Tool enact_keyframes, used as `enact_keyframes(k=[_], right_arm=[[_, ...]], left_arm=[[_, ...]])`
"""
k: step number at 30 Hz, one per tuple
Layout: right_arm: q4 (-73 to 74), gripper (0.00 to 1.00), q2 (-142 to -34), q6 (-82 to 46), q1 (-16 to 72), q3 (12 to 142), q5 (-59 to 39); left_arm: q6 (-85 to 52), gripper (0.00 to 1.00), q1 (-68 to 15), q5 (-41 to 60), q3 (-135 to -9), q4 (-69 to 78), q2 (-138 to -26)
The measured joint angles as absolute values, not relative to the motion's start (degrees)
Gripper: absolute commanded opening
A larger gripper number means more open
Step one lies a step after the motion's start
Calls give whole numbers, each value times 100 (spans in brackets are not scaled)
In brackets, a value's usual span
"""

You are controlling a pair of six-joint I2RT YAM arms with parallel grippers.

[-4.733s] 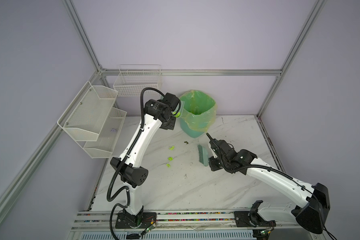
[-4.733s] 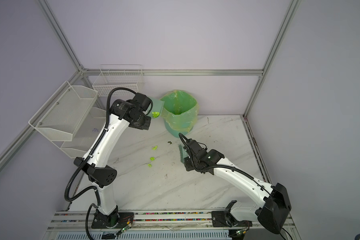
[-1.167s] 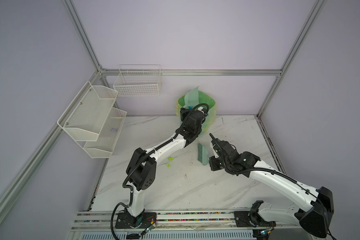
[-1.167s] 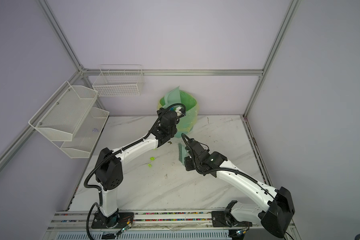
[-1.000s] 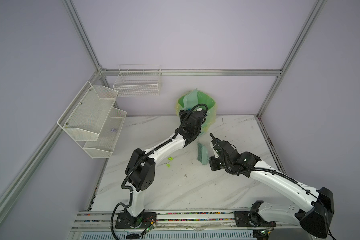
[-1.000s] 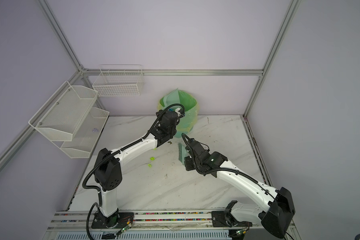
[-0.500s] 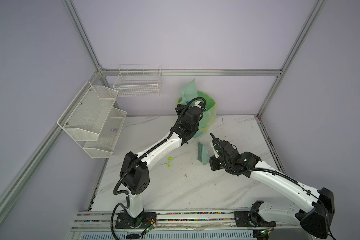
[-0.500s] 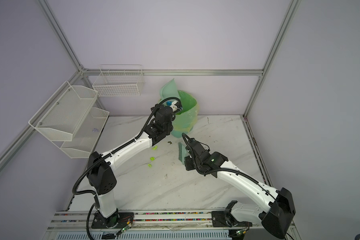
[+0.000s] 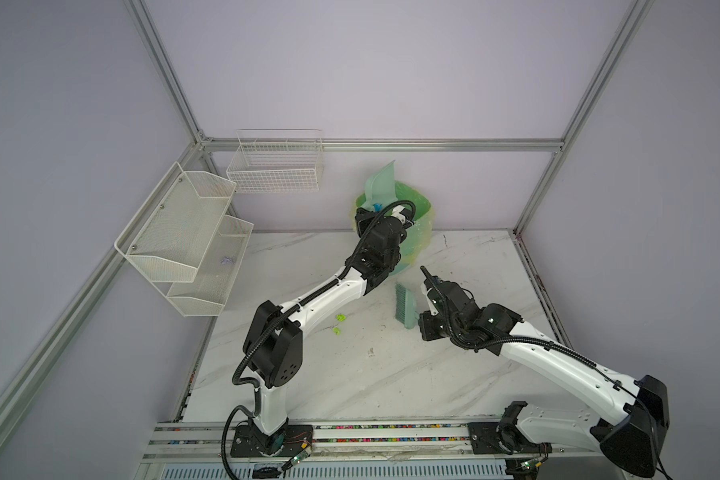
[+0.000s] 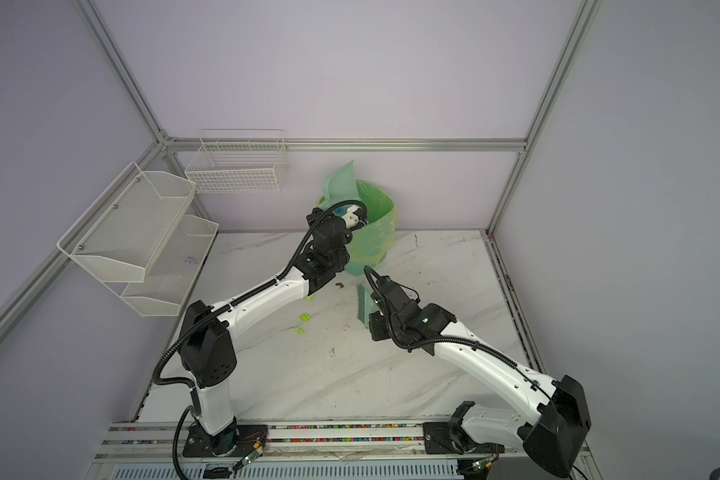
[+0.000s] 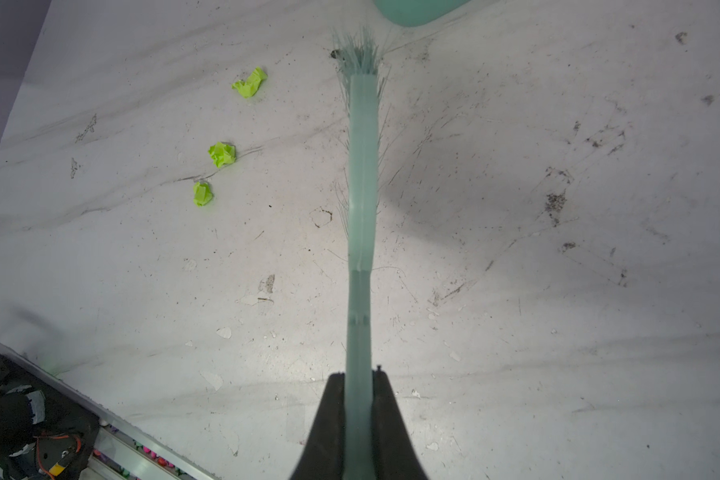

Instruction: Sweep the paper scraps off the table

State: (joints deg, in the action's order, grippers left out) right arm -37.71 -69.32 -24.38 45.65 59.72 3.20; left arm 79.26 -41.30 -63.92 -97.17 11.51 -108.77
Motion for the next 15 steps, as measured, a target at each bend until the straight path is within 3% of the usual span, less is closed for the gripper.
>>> enact_keyframes(k=[8,15], right_arm=[[-3710,0,-6869,-2510,4565,5972,357],[-3721,0,-6512,-2591,4565,5979,451]], left_arm=[[7830,0,-4139,-6479,-9706,1061,-10881],[6399,0,-4038,-6287,-10018,-530,-10862]])
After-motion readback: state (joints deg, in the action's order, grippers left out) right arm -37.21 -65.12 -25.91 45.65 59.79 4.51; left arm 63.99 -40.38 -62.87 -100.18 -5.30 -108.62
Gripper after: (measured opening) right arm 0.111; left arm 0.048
